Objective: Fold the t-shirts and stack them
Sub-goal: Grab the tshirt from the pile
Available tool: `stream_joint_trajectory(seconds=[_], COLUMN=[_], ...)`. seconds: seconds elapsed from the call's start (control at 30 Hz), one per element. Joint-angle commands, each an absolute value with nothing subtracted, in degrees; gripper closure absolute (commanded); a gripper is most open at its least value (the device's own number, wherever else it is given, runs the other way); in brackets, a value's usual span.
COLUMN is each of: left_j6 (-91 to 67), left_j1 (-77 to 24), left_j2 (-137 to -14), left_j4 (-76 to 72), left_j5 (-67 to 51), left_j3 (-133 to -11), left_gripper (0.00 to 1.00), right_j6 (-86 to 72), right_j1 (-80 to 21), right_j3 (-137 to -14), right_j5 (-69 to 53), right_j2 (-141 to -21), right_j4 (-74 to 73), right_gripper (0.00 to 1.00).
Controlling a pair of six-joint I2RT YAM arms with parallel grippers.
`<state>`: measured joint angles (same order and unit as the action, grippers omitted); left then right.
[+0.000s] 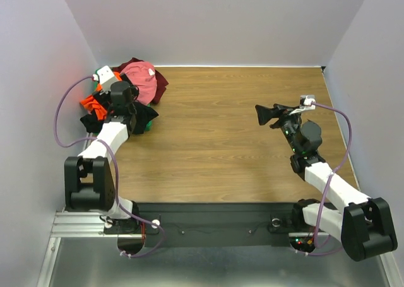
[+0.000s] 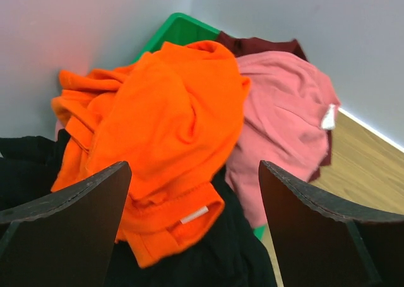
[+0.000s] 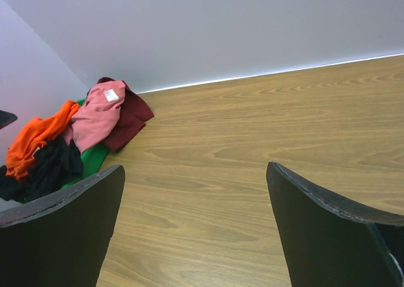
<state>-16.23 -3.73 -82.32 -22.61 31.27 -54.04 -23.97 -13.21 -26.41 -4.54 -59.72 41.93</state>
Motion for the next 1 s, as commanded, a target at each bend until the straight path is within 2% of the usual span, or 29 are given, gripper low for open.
stream_joint_trajectory(seconds=[0.0,0.23,0.33,0.37,0.43,0.47,0.53,0.77,0.97], left_j6=[-19.2,-17.8,-17.0,-17.0,-16.7,-16.9,-17.3,-14.4,-6.5], left_j1=[-0.5,3.4,3.4,3.5,3.5,3.5,3.3,-2.9,-17.5], left_j2=[-87.3,-96.1,-98.1,-98.5,-99.3,-99.2,-98.6,-88.8,-75.3], left_j4=[-23.6,-19.1,-18.8,-18.3,-18.1,-18.4,-18.2,-19.1,-18.4], left_j5=[31.2,30.8,28.9,29.0,28.5,28.1,26.6,25.9,28.4], left_j3=[-57.7,-65.5,-66.4,-67.3,-67.5,-67.2,-67.1,-65.2,-70.0], left_gripper=[0.05,0.04,0.09,0.14,0.31,0.59,1.00,1.00,1.00], right_j6=[-23.4,-23.5,-23.6,-23.6,-23.6,-23.6,-23.6,-23.8,-24.1], right_j1=[-13.5,-13.6,-13.6,-13.5,-13.5,-13.6,-13.5,-13.5,-13.6], right_j3=[-27.2,-26.8,-26.9,-26.9,-27.2,-27.2,-27.1,-26.5,-27.2], right_j5=[-5.2,-5.3,-5.4,-5.5,-6.1,-6.1,-6.0,-5.6,-6.2], right_j2=[-58.4,-57.0,-57.0,-57.2,-57.4,-57.5,-57.4,-56.6,-58.7], right_j4=[43.0,42.6,42.5,42.5,42.5,42.5,42.5,42.3,42.2], right_gripper=[0.00,0.00,0.00,0.00,0.00,0.00,0.00,0.00,0.00])
